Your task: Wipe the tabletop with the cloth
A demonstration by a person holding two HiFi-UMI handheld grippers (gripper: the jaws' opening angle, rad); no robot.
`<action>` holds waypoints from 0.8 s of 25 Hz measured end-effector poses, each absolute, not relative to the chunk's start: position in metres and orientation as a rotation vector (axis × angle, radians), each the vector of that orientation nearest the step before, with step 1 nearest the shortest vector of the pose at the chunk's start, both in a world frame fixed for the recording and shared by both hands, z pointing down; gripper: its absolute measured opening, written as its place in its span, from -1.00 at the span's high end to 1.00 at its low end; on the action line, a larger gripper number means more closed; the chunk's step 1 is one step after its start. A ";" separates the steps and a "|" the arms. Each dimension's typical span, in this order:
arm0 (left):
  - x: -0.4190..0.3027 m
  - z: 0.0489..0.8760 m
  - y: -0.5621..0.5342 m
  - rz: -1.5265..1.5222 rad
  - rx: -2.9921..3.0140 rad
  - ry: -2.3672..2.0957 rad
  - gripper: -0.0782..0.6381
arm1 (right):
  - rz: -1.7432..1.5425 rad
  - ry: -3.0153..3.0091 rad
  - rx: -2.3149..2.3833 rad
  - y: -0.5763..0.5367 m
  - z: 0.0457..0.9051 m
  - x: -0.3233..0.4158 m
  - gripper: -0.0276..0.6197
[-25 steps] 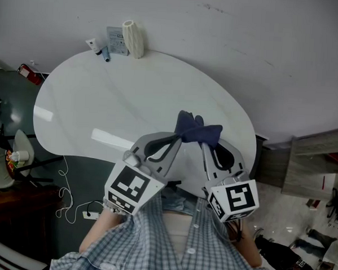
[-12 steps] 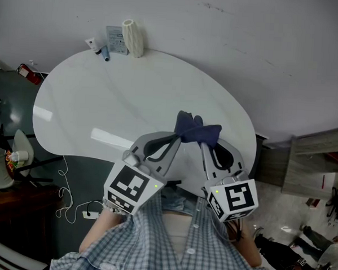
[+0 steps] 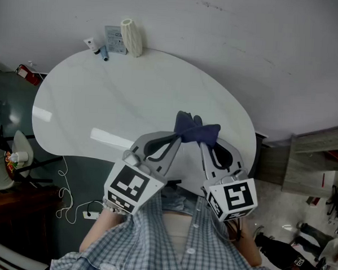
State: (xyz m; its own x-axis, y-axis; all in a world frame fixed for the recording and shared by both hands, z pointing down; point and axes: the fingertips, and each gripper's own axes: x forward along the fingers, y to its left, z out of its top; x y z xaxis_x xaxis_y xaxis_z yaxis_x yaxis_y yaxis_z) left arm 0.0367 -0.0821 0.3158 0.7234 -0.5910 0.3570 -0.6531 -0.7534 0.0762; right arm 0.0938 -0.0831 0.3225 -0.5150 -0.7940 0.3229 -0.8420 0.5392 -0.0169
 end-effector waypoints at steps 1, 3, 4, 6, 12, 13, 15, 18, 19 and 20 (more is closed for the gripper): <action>0.037 0.316 -0.082 0.466 2.730 -0.996 0.76 | 0.250 -2.503 1.365 -0.083 0.323 0.094 0.84; 0.037 0.316 -0.082 0.467 2.730 -0.996 0.76 | 0.254 -2.502 1.363 -0.083 0.323 0.094 0.84; 0.037 0.316 -0.082 0.468 2.730 -0.996 0.76 | 0.254 -2.502 1.362 -0.082 0.323 0.094 0.84; 0.037 0.316 -0.081 0.468 2.730 -0.995 0.76 | 0.254 -2.503 1.361 -0.082 0.323 0.094 0.84; 0.038 0.317 -0.079 0.468 2.730 -0.995 0.76 | 0.266 -2.507 1.361 -0.080 0.324 0.093 0.84; 0.038 0.317 -0.079 0.468 2.730 -0.995 0.76 | 0.263 -2.509 1.359 -0.080 0.324 0.093 0.84; 0.038 0.317 -0.079 0.468 2.729 -0.996 0.76 | 0.259 -2.512 1.355 -0.080 0.323 0.093 0.84; 0.038 0.316 -0.079 0.466 2.729 -0.994 0.76 | 0.256 -2.517 1.354 -0.080 0.323 0.092 0.84; 0.038 0.316 -0.079 0.466 2.730 -0.993 0.76 | 0.255 -2.518 1.353 -0.079 0.322 0.091 0.84; 0.038 0.316 -0.078 0.466 2.731 -0.992 0.76 | 0.254 -2.520 1.352 -0.079 0.322 0.091 0.84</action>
